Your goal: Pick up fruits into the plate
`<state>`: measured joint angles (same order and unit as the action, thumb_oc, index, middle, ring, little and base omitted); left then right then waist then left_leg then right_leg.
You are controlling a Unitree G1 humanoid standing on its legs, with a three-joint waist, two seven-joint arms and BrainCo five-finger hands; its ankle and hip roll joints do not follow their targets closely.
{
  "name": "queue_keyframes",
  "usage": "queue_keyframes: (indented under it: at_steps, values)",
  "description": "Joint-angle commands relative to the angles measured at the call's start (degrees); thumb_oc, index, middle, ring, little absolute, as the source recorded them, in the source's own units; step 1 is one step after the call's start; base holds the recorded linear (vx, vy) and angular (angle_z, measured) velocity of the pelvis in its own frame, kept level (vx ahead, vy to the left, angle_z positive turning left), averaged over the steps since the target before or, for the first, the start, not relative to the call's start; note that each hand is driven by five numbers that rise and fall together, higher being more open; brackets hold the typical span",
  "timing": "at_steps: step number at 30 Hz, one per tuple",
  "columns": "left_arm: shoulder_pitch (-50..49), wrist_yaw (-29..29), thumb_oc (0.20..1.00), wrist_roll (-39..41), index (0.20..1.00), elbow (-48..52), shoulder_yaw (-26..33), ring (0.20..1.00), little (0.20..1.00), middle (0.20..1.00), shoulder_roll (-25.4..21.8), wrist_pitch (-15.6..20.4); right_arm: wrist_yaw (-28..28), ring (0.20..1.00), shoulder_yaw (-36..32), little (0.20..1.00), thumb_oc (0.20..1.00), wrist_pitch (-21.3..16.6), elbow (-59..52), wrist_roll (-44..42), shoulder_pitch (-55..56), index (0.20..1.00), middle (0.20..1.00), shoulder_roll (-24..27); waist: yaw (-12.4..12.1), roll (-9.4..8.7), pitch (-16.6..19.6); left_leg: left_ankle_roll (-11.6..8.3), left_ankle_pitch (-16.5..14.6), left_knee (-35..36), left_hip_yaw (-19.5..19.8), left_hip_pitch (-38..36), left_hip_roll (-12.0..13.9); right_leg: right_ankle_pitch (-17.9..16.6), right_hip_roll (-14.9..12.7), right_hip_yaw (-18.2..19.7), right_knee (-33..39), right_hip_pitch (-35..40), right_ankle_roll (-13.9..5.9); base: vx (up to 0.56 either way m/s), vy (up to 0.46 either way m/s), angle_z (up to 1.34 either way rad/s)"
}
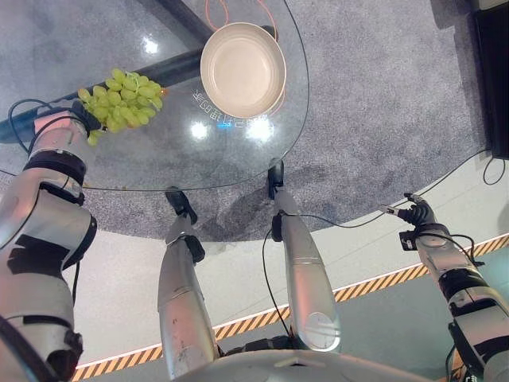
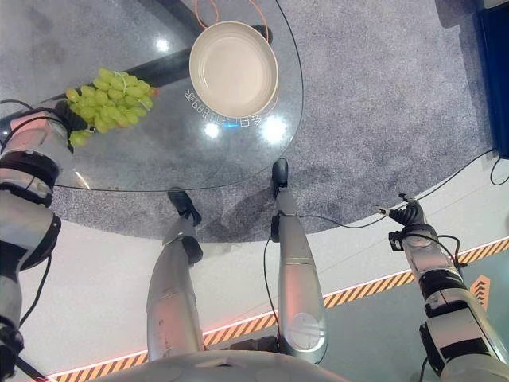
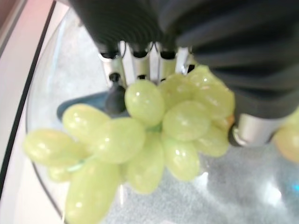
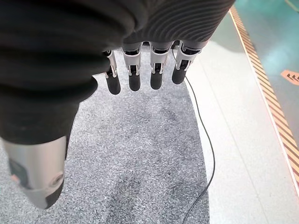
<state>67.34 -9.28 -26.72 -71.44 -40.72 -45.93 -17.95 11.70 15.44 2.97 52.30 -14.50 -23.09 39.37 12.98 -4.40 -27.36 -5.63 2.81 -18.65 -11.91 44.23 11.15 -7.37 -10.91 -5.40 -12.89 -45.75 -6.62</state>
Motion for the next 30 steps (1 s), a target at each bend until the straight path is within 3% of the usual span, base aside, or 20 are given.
queue_keyframes:
  at_steps: [1,2,3,6,8,15,25,30]
  values:
    - [-13.54,-2.12,0.200,2.61,0.200,-3.15,1.47,0.200,0.200,0.200,2.61,-0.56,1.54,1.000,-2.23,1.000,1.000,0.87,-1.62,-0.61,1.50,1.000,1.000,2.68,-0.71,-1.43,-2.44,-0.06,-3.33,1.28,-0.97,-0.47,-4.67,3.85,6.72,-1.48,-2.07,0.73,0.89,0.00,0.000,0.00]
    - [-13.52,0.27,0.200,3.63,0.200,-2.95,1.80,0.200,0.200,0.200,2.48,-0.37,1.67,1.000,-2.02,1.000,1.000,0.62,-1.63,-0.58,1.57,1.000,1.000,2.55,-0.79,-1.35,-2.44,-0.06,-3.22,1.50,-1.05,-0.70,-4.71,3.91,6.71,-1.49,-1.95,0.99,0.92,0.00,0.000,0.00]
    - [-12.99,2.32,0.200,4.36,0.200,-2.74,2.34,0.200,0.200,0.200,2.19,-0.20,2.03,1.000,-2.01,1.000,1.000,0.31,-1.79,-0.65,1.18,1.000,1.000,2.39,-0.72,-1.46,-2.44,0.43,-1.14,2.13,-1.79,0.47,-4.86,2.20,6.50,-1.61,-1.35,-0.21,1.41,-0.08,0.000,-0.03]
    - [-13.48,10.59,0.200,6.72,0.200,-1.64,3.80,0.200,0.200,0.200,1.49,0.88,2.85,1.000,-1.47,1.000,1.000,-0.99,-2.67,-0.74,2.13,1.000,1.000,1.50,-0.99,-1.25,-2.44,0.44,-1.03,2.43,-1.91,-0.20,-5.03,2.48,6.48,-1.71,-1.32,0.47,1.47,-0.03,-0.002,-0.01]
    - [-13.63,19.30,0.200,8.17,0.200,-0.28,5.15,0.200,0.200,0.200,0.57,1.66,3.48,1.000,-1.12,1.000,1.000,-2.16,-3.56,-0.78,3.05,1.000,1.000,0.72,-1.20,-0.98,-2.44,0.44,-0.92,2.90,-1.93,-1.24,-5.17,2.70,6.43,-1.69,-1.22,1.33,1.47,0.00,0.000,0.00]
    - [-16.49,38.69,0.200,7.35,0.200,8.36,10.28,0.200,0.200,0.200,-3.46,8.73,5.42,1.000,-0.90,1.000,1.000,-5.65,-8.00,-0.51,7.73,1.000,1.000,-1.44,-2.76,0.83,-2.44,0.21,-0.66,5.68,-1.98,-7.07,-5.80,3.54,5.07,-2.47,0.41,6.48,0.96,0.00,0.000,0.02]
    - [-19.45,47.49,0.200,4.56,0.200,19.72,17.88,0.200,0.200,0.200,-5.98,11.52,5.40,1.000,-1.42,1.000,1.000,-6.74,-10.88,1.73,11.07,1.000,1.000,-4.05,-4.47,3.72,-2.44,0.23,-1.19,8.12,-1.64,-16.61,-6.34,5.85,2.80,-4.35,0.68,15.29,0.55,0.02,0.011,0.06]
    - [-20.12,49.74,0.200,2.75,0.200,22.88,19.32,0.200,0.200,0.200,-6.92,11.31,5.16,1.000,-1.62,1.000,1.000,-8.36,-11.84,2.53,11.62,1.000,1.000,-4.49,-4.73,4.18,-2.44,0.26,-1.57,8.35,-1.69,-19.12,-6.47,6.28,2.14,-4.68,0.84,17.87,0.58,0.02,0.016,0.03]
